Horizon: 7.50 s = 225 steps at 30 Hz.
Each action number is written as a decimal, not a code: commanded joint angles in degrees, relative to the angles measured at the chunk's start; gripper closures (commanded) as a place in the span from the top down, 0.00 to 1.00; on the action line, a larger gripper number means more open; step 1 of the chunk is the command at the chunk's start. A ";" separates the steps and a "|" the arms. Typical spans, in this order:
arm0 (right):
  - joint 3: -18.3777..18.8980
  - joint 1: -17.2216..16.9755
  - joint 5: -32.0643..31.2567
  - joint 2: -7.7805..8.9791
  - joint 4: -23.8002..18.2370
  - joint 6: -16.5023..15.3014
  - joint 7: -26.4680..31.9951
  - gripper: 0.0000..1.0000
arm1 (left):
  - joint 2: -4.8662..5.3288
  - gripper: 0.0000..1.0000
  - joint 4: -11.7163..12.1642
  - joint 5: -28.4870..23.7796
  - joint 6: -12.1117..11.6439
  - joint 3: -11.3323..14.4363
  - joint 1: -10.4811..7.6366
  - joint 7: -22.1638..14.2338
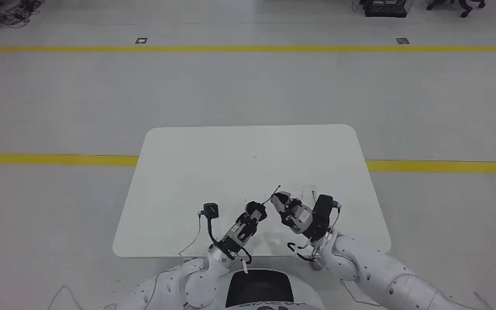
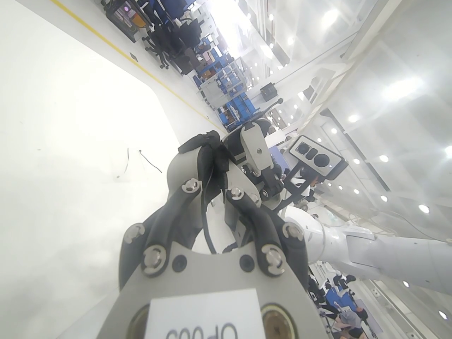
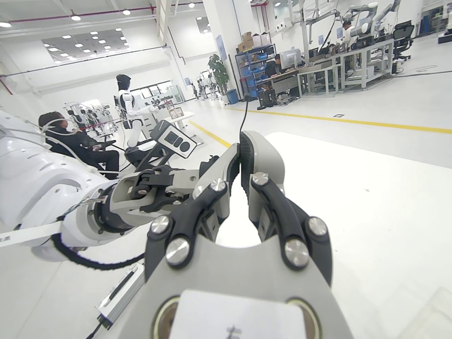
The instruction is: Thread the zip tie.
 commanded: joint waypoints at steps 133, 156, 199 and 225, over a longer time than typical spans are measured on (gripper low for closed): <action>-21.66 17.61 35.78 15.26 -16.79 0.00 16.49 1.00 | 4.56 0.00 -10.99 -13.41 0.00 -17.37 12.22 -9.46; -21.66 20.23 44.92 14.75 -16.77 0.00 29.31 1.00 | 3.66 0.00 -13.04 -13.14 0.00 -24.10 17.07 -15.10; 11.62 1.78 59.92 9.25 -15.90 0.00 65.54 1.00 | 1.23 0.00 -14.91 -10.58 0.00 -29.07 21.44 -20.40; 53.25 -12.10 74.86 -13.87 -5.44 0.00 118.54 1.00 | 0.42 0.00 -15.02 -9.78 0.00 -30.46 22.94 -21.81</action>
